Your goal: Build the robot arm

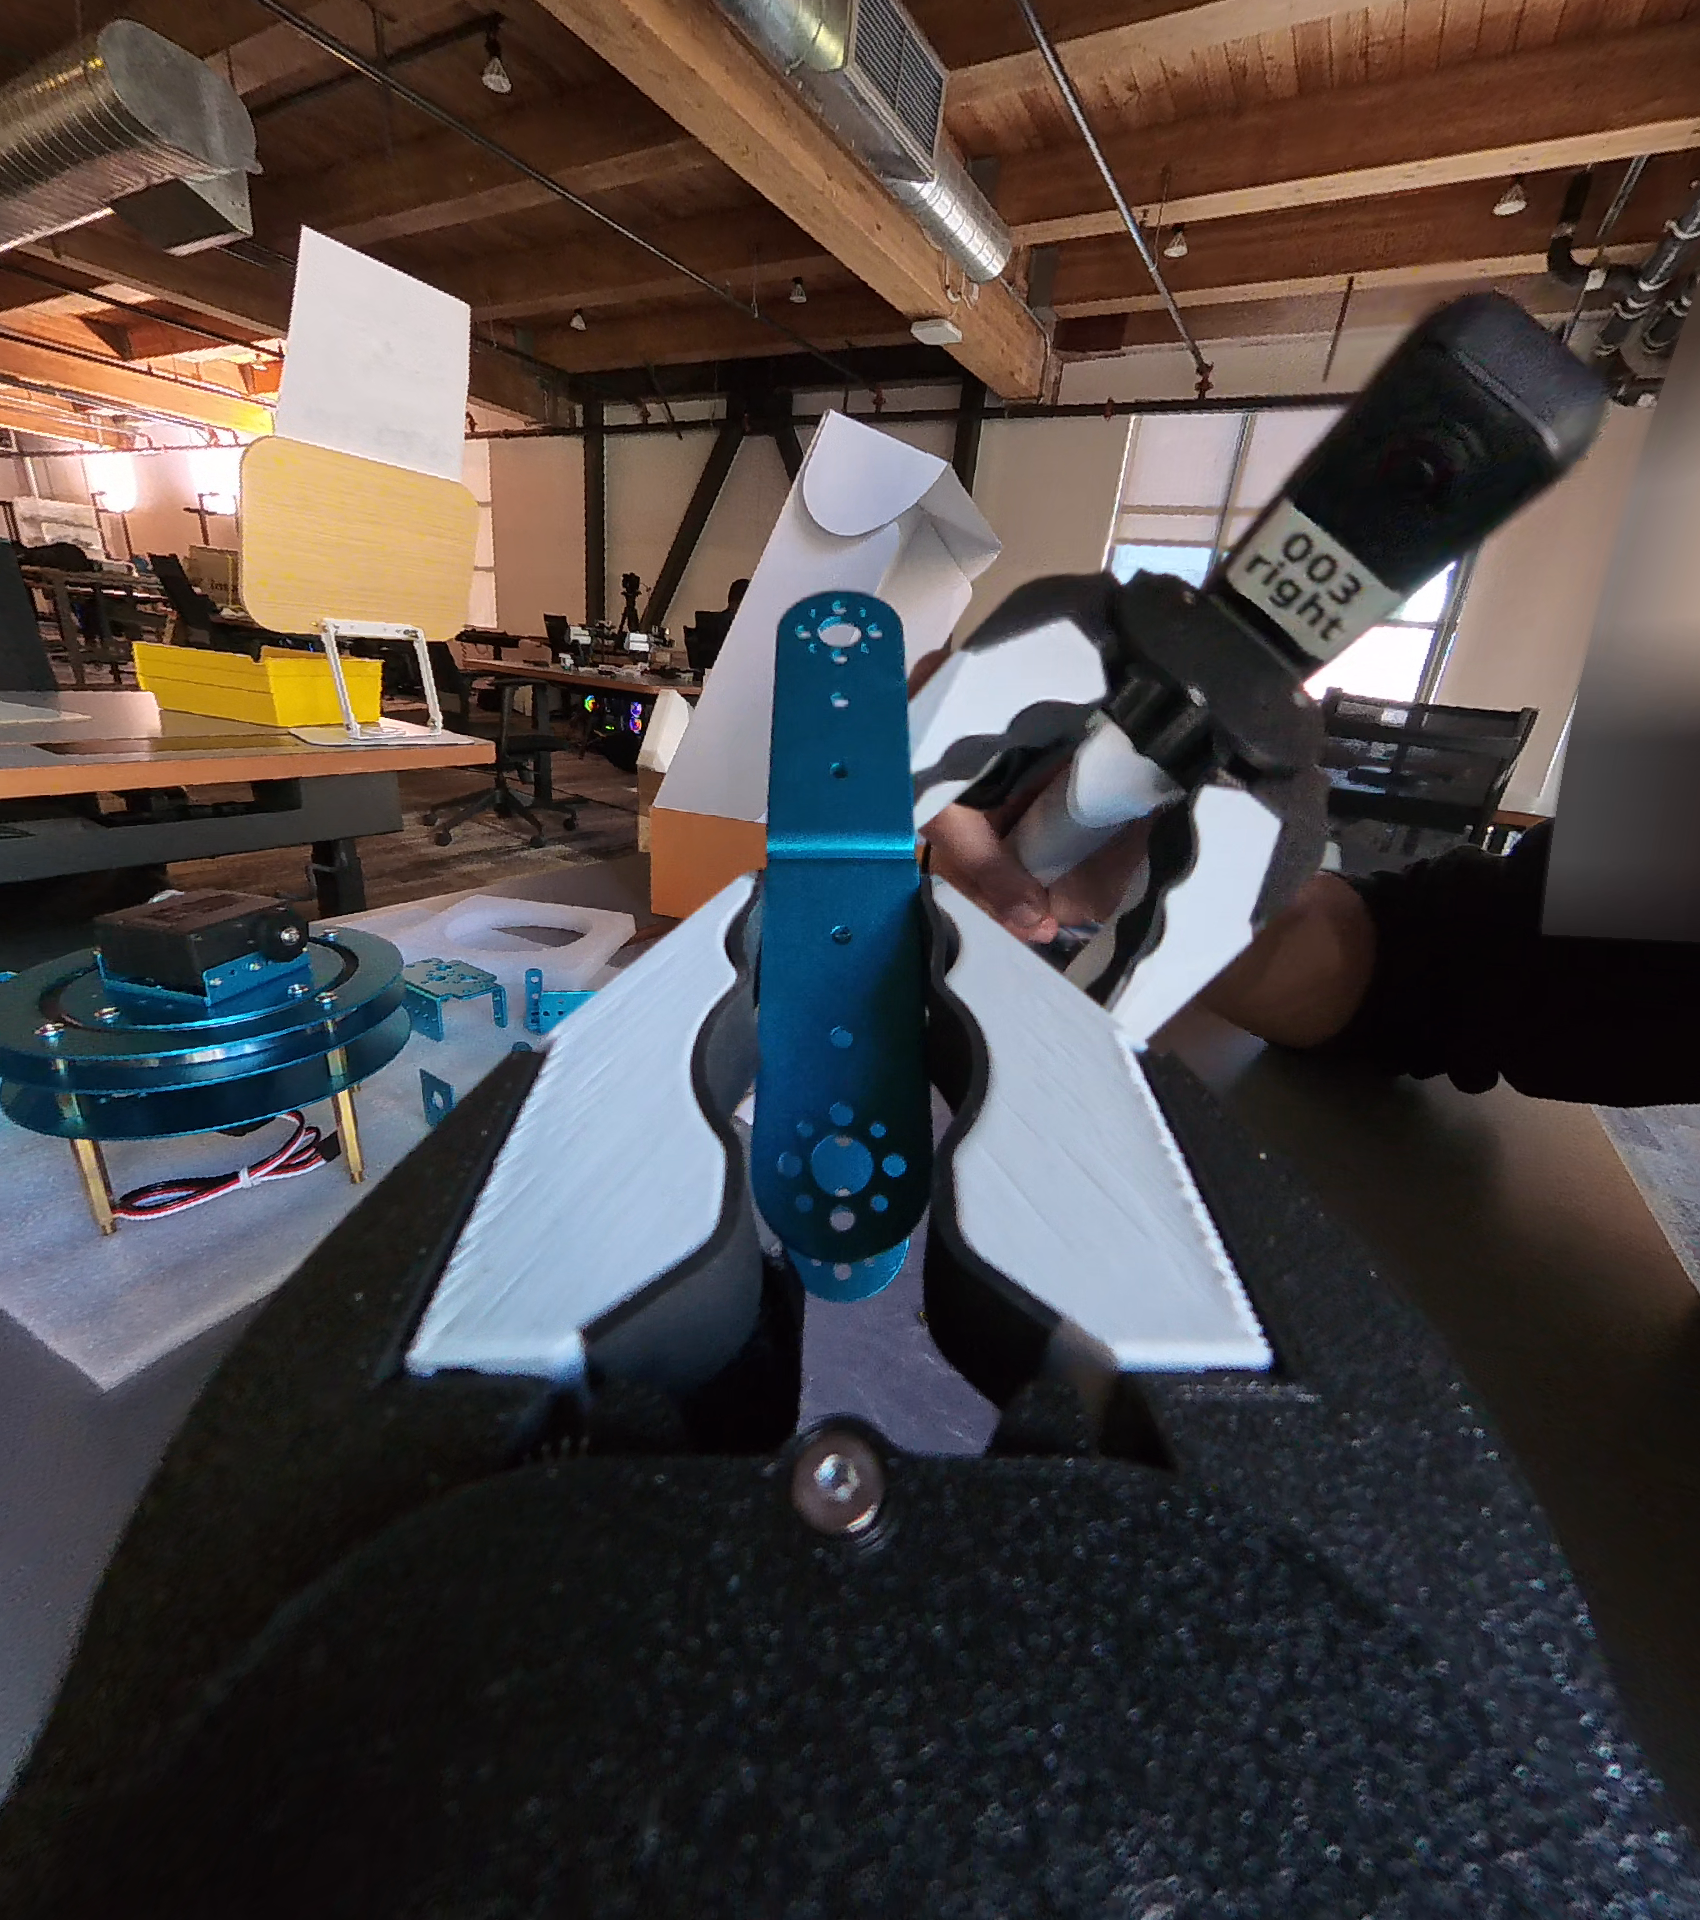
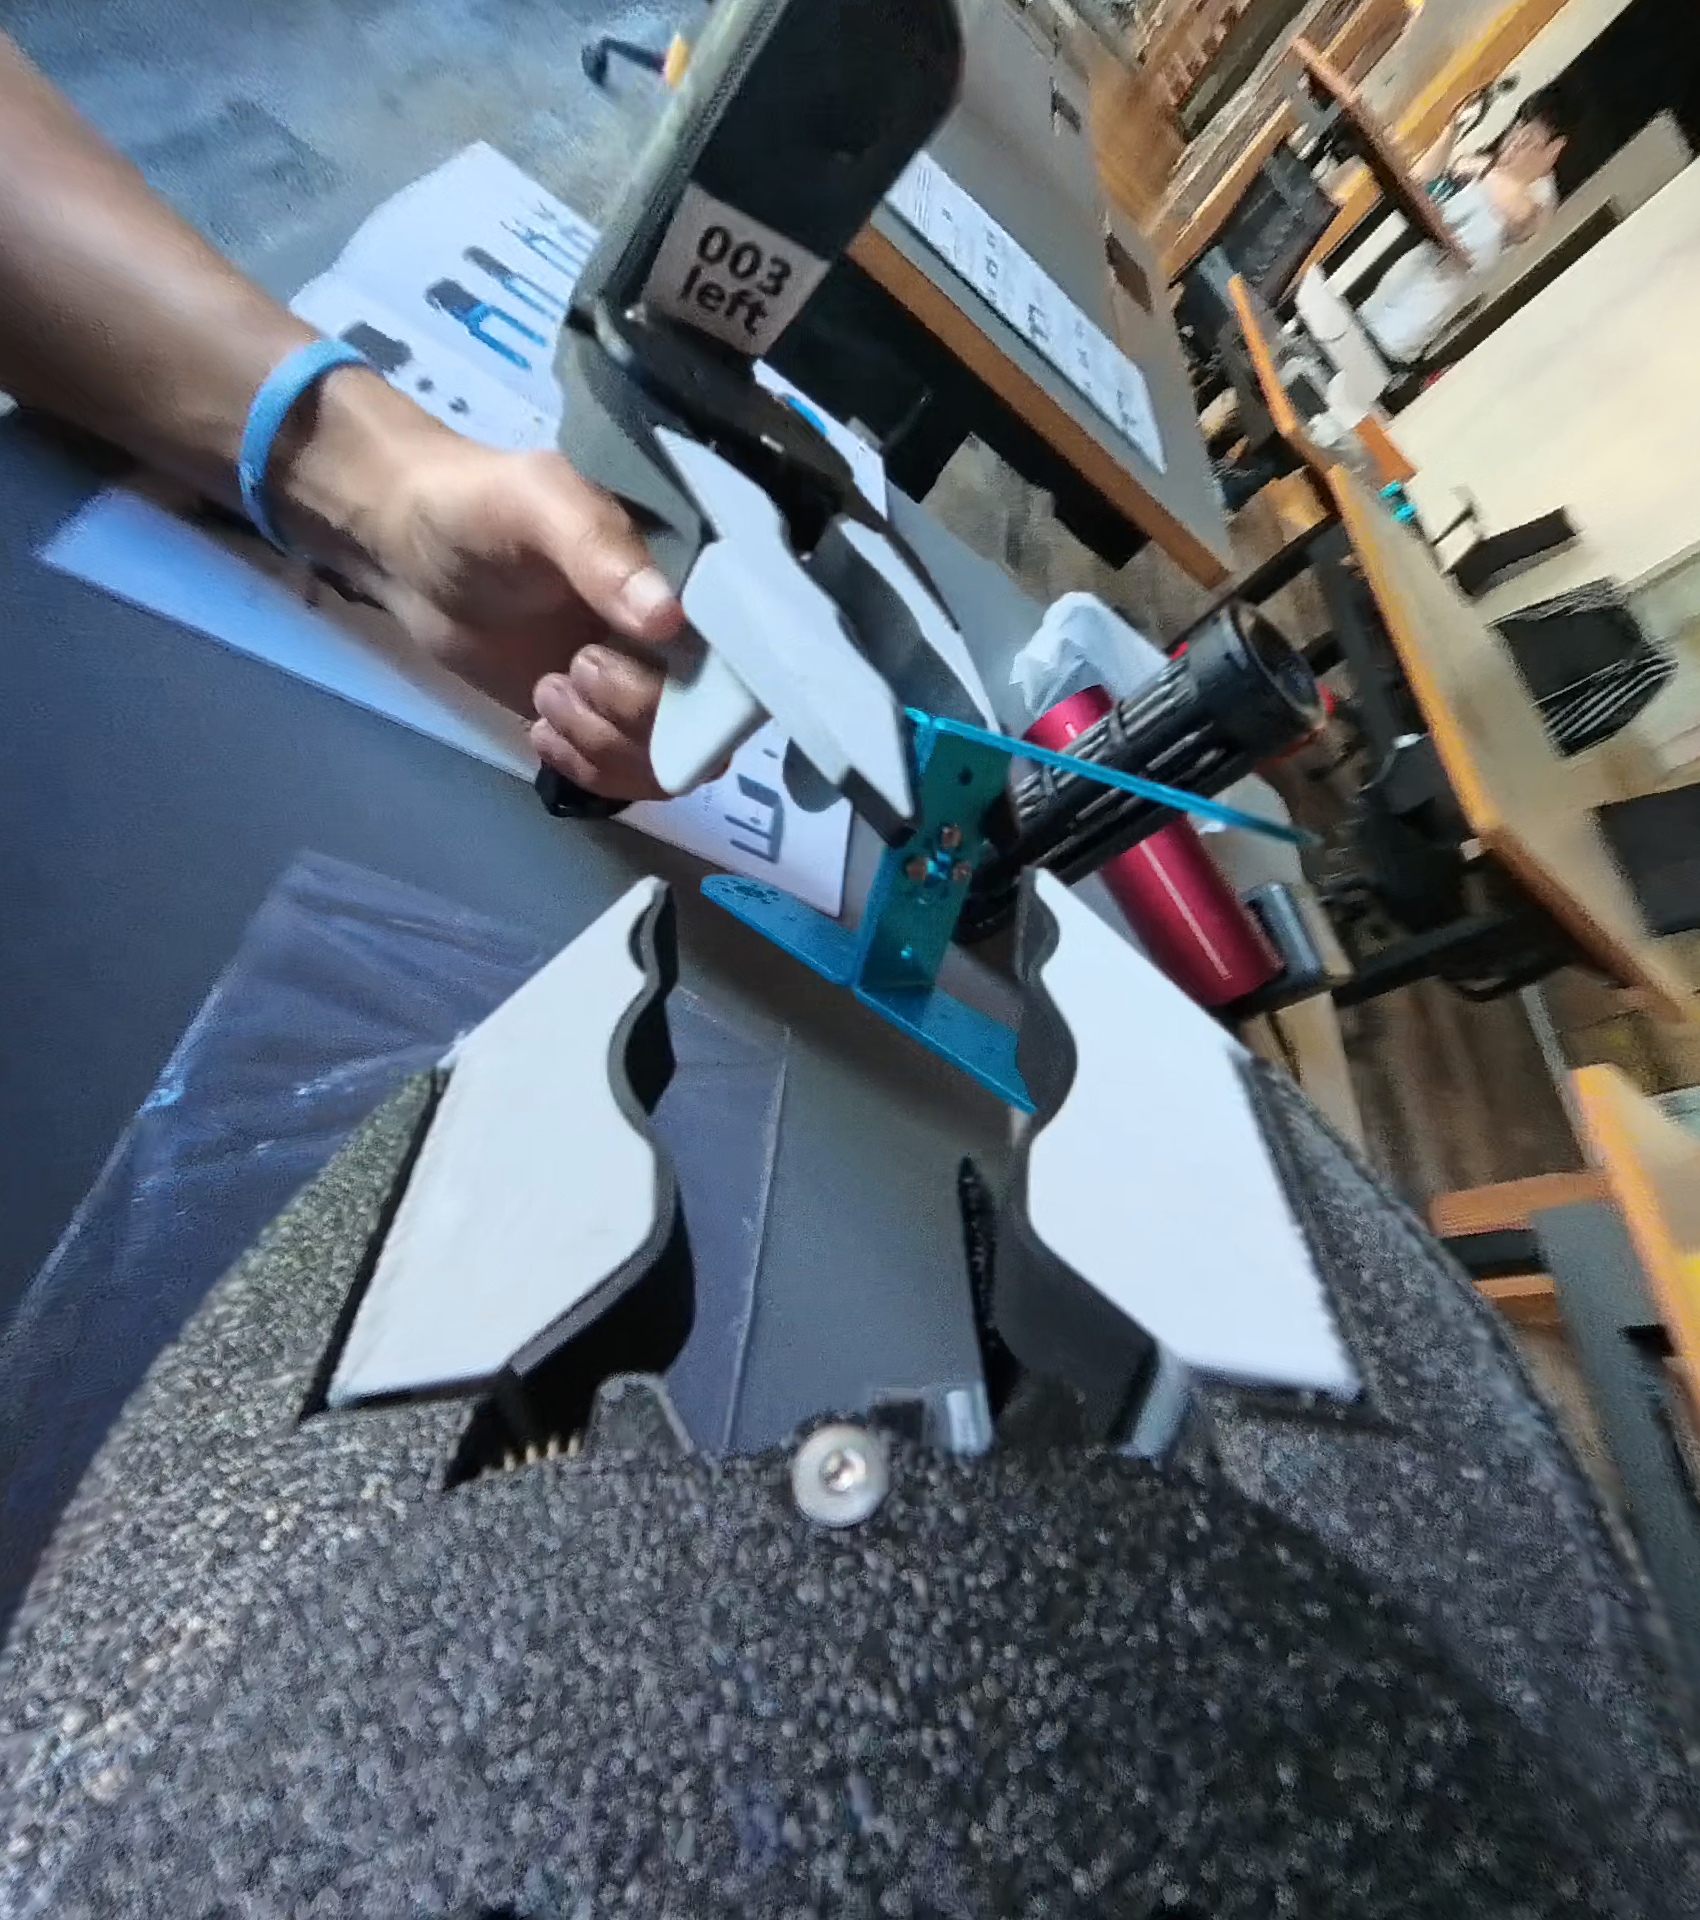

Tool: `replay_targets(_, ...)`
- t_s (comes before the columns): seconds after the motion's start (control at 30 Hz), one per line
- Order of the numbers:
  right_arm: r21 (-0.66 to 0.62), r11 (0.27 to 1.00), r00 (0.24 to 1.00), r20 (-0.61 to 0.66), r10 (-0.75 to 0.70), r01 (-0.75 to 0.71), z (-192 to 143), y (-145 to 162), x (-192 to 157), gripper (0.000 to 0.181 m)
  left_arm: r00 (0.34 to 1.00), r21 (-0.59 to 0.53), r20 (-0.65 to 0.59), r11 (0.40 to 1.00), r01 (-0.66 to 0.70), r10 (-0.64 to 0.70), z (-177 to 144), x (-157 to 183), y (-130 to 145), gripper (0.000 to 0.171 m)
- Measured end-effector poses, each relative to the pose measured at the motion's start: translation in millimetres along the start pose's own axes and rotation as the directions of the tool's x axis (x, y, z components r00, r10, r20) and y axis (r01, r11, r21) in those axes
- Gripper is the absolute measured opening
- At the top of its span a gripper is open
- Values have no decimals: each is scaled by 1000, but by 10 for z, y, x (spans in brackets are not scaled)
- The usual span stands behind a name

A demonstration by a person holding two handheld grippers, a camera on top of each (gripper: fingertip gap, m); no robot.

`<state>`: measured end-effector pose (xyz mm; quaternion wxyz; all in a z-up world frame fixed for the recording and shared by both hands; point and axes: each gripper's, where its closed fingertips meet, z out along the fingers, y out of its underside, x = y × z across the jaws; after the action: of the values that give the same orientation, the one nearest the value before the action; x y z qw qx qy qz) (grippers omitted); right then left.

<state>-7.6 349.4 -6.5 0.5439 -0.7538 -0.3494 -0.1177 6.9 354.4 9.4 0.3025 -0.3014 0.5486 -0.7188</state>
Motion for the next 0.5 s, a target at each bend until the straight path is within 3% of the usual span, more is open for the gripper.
replay_targets(0.17,-19,994,991,-71,-111,110,126,-10,-103,63,1000,-2,-7,1000,2,-2,13,23,7,26)
replay_targets(0.5,-2,995,992,-87,-96,97,90,-40,-88,53,1000,1,-1,1000,-3,3,7,15,-3,26)
